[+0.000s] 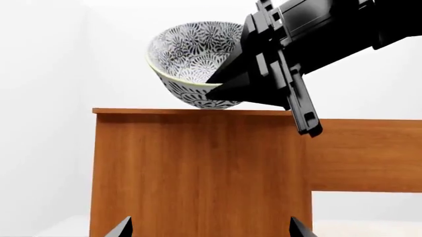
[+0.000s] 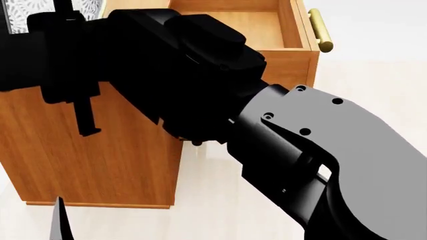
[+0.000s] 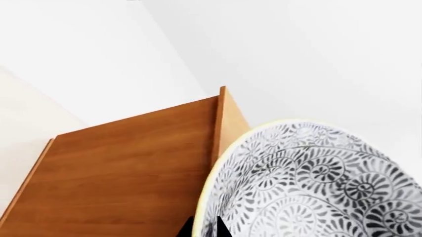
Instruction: Put the bowl on top of the cabinet.
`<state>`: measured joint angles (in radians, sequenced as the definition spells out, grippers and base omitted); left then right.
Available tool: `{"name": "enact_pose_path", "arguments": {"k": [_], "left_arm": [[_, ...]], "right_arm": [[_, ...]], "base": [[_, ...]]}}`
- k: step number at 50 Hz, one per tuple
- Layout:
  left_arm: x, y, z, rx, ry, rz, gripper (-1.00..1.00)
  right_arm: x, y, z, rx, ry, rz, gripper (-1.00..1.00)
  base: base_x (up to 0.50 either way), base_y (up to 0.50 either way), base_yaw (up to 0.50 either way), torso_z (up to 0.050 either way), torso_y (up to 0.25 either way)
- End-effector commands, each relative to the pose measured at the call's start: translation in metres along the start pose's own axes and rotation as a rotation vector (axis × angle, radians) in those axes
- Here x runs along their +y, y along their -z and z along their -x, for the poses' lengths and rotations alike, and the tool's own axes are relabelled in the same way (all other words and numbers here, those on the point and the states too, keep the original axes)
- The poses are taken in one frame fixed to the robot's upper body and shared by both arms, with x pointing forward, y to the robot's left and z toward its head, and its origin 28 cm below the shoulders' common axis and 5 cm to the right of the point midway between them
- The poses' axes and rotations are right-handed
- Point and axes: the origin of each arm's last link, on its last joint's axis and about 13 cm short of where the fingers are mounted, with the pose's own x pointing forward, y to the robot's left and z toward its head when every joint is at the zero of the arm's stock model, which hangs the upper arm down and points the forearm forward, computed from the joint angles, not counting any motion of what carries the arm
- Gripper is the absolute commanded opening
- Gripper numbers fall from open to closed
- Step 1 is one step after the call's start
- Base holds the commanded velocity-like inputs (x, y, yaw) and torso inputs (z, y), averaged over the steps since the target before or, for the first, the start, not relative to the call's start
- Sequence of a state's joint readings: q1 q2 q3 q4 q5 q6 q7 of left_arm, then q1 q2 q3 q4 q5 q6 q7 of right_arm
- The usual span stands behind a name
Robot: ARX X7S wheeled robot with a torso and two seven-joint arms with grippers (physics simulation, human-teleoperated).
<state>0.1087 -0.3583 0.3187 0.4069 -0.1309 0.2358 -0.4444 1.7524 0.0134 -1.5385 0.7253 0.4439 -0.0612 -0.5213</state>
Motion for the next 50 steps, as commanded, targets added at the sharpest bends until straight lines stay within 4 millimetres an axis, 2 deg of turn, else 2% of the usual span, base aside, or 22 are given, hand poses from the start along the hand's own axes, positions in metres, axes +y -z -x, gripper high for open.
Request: {"name": "enact_pose_path", "arguments": {"k": [1,8,9,19,25,29,32,38,41,42,43,46,50], "left_arm": [[0.002,0.000,-0.002,-0.008,-0.012,0.009,1.00],[0.002,0.000,-0.001,-0.009,-0.007,0.009,1.00],[0.002,0.001,-0.001,-0.008,-0.006,0.010,1.00],[0.001,0.000,0.000,-0.007,-0.001,0.010,1.00],[0.001,0.001,0.000,-0.003,-0.002,0.012,1.00],[0.001,0.001,0.000,0.003,-0.003,0.015,1.00],[0.001,0.001,0.000,0.005,-0.002,0.015,1.00],[0.001,0.001,0.000,0.005,-0.002,0.016,1.00],[0.001,0.001,0.000,0.006,-0.002,0.016,1.00],[0.001,0.001,0.000,0.005,-0.002,0.015,1.00],[0.001,0.001,0.000,0.005,-0.002,0.015,1.00],[0.001,0.001,0.000,0.006,-0.001,0.015,1.00],[0.002,0.001,0.000,0.006,-0.003,0.015,1.00]], "right_arm": [[-0.002,-0.001,-0.001,0.014,0.012,0.008,-1.00],[-0.042,-0.014,0.023,-0.001,0.159,0.041,-1.00],[-0.045,-0.015,0.025,-0.001,0.174,0.050,1.00],[-0.067,-0.027,0.041,-0.019,0.233,0.052,1.00],[-0.087,-0.035,0.060,-0.061,0.349,-0.058,1.00],[-0.095,-0.033,0.069,-0.039,0.406,-0.077,1.00],[-0.102,-0.031,0.080,-0.015,0.532,-0.116,1.00],[-0.112,-0.031,0.094,0.017,0.657,-0.180,1.00],[-0.113,-0.030,0.096,0.029,0.685,-0.189,1.00],[-0.116,-0.026,0.103,0.105,0.810,-0.188,1.00],[-0.116,-0.026,0.103,0.105,0.810,-0.188,1.00],[-0.113,-0.012,0.112,0.267,0.907,-0.214,1.00],[-0.112,-0.003,0.121,0.350,0.991,-0.258,1.00]], "base": [[0.00,0.00,0.00,0.000,0.000],[0.00,0.00,0.00,0.000,0.000],[0.00,0.00,0.00,0.000,0.000],[0.00,0.00,0.00,0.000,0.000],[0.00,0.00,0.00,0.000,0.000],[0.00,0.00,0.00,0.000,0.000],[0.00,0.00,0.00,0.000,0.000],[0.00,0.00,0.00,0.000,0.000],[0.00,0.00,0.00,0.000,0.000],[0.00,0.00,0.00,0.000,0.000],[0.00,0.00,0.00,0.000,0.000],[0.00,0.00,0.00,0.000,0.000],[0.00,0.00,0.00,0.000,0.000]]}}
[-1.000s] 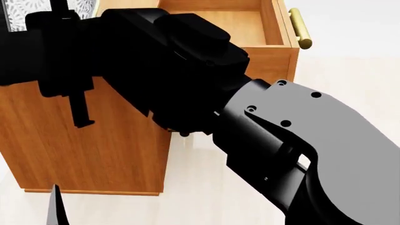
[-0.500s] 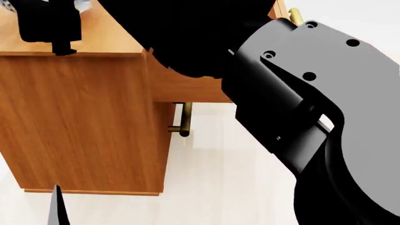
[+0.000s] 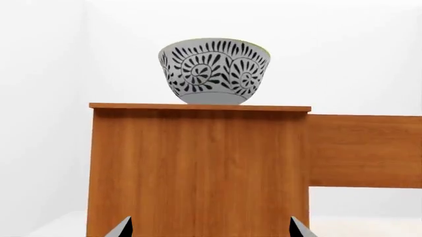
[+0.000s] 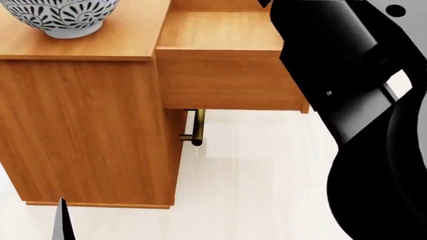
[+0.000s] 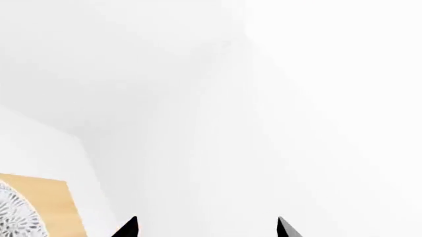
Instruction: Put the bowl on top of the cabinet.
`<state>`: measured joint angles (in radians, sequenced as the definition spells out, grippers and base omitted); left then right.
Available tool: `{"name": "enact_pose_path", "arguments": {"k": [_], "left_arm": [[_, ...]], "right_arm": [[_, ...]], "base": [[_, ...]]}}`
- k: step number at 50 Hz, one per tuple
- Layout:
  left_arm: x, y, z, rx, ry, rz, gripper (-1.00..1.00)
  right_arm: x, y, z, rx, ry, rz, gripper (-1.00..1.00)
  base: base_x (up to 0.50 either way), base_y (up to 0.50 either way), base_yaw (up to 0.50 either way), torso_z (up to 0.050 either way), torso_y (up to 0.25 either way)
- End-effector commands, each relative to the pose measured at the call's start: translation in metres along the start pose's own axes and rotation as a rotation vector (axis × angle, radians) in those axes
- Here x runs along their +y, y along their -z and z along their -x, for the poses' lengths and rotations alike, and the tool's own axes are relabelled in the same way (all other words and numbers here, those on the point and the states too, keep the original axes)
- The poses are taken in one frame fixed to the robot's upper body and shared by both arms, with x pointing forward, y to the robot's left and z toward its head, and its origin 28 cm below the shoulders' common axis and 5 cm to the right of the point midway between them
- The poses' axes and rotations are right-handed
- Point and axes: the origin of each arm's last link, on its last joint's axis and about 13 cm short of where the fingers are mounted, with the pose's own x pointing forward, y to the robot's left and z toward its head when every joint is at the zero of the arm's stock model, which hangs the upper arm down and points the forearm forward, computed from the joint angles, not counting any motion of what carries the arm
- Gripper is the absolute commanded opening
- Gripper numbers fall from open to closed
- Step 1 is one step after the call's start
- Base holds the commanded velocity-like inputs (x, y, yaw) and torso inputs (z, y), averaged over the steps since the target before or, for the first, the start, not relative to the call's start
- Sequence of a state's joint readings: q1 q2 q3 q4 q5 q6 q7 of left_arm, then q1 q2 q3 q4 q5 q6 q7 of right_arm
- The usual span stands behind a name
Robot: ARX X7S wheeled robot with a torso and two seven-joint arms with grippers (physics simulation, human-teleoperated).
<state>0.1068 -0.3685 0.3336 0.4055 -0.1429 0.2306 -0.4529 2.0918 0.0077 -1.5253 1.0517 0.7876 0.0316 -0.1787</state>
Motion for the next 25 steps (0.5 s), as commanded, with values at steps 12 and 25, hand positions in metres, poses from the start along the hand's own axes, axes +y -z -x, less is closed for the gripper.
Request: {"name": "enact_pose_path", "arguments": {"k": [12,25], "left_arm": [[0.006,0.005,-0.003,0.016,-0.041,0.007,1.00],[0.002,0.014,-0.006,0.057,-0.026,-0.037,1.00]], "right_arm": [[-0.103,0.011,0.061,0.305,0.708,-0.119,1.00],[-0.137,0.096,0.137,0.463,0.926,-0.080,1.00]], "base": [[0.00,0.00,0.00,0.000,0.000],[0.00,0.00,0.00,0.000,0.000]]}}
